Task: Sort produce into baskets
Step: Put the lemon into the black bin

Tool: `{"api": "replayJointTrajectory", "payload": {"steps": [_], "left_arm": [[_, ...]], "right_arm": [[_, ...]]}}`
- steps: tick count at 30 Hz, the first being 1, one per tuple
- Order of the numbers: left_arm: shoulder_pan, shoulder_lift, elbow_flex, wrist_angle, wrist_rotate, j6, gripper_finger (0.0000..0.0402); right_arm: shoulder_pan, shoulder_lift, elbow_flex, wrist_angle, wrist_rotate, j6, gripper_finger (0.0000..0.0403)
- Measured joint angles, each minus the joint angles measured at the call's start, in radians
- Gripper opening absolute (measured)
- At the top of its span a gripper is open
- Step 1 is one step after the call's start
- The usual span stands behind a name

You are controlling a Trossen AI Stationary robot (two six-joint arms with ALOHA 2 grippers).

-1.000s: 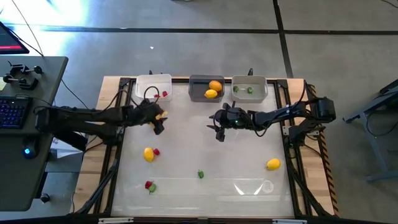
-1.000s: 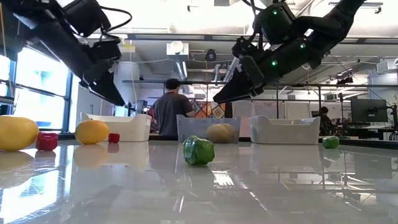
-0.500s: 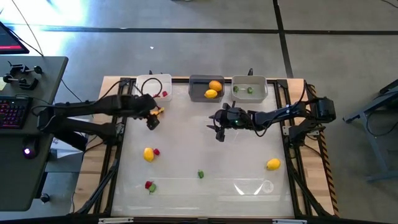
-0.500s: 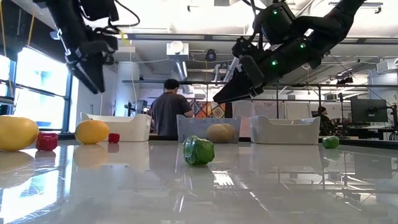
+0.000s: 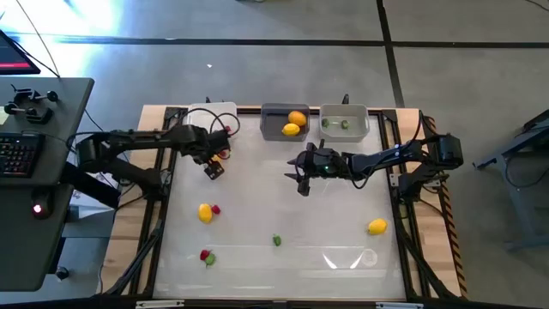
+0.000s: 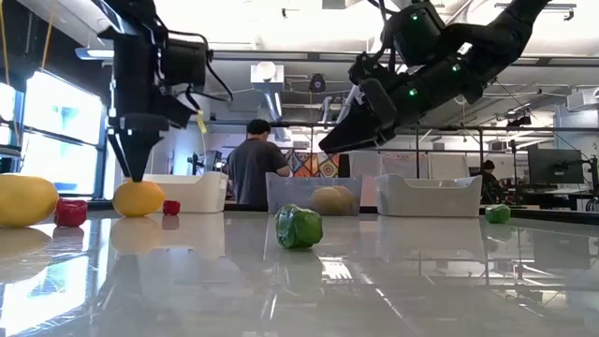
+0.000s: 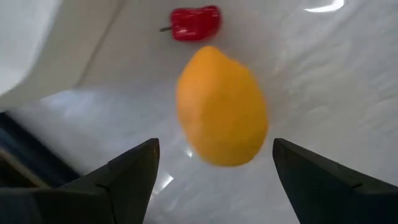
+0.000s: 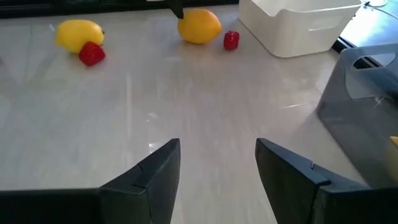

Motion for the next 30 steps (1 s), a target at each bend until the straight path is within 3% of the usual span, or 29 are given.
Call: {"api": "replayJointTrajectory", "payload": {"steps": [18,30], "left_arm": [[0.0,0.149,0.0,0.03,0.021,0.043,0.0297],[-0.013,0.153,0.0,0.031,0.02,0.124,0.0203]], "right_arm": [[0.0,0.0,0.0,-0.032,0.0,0.004,0.0201],[0.0,0.0,0.0,-0.032,0.0,0.004,0.0201]]}}
